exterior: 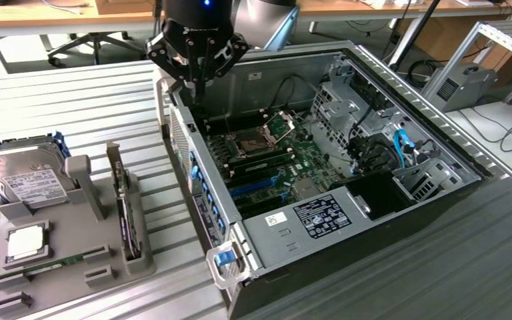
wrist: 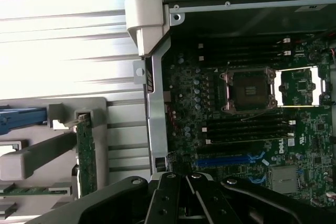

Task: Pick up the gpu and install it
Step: 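Reach for the gpu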

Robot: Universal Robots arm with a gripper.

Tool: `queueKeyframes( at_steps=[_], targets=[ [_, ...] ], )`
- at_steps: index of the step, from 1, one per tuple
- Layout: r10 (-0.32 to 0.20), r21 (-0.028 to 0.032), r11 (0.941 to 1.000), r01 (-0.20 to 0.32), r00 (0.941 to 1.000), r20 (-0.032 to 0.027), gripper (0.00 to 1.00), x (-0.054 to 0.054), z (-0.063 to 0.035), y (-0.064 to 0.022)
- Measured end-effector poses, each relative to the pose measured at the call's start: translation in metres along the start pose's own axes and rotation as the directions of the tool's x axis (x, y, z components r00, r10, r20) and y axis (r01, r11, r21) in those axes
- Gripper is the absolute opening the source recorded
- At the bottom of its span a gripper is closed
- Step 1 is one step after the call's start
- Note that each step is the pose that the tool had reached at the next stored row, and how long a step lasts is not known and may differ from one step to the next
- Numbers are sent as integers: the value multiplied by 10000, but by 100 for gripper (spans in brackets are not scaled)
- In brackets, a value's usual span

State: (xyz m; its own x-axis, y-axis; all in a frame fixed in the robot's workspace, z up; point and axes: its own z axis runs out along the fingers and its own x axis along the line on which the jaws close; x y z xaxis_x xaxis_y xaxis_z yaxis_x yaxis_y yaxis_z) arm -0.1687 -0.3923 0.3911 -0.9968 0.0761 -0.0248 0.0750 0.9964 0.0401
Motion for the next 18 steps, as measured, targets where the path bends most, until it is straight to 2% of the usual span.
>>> queueKeyframes(
  at_steps=[18],
  targets=[
    [0,0,10000,0,10000,0,11,62,-2,-5]
  ],
)
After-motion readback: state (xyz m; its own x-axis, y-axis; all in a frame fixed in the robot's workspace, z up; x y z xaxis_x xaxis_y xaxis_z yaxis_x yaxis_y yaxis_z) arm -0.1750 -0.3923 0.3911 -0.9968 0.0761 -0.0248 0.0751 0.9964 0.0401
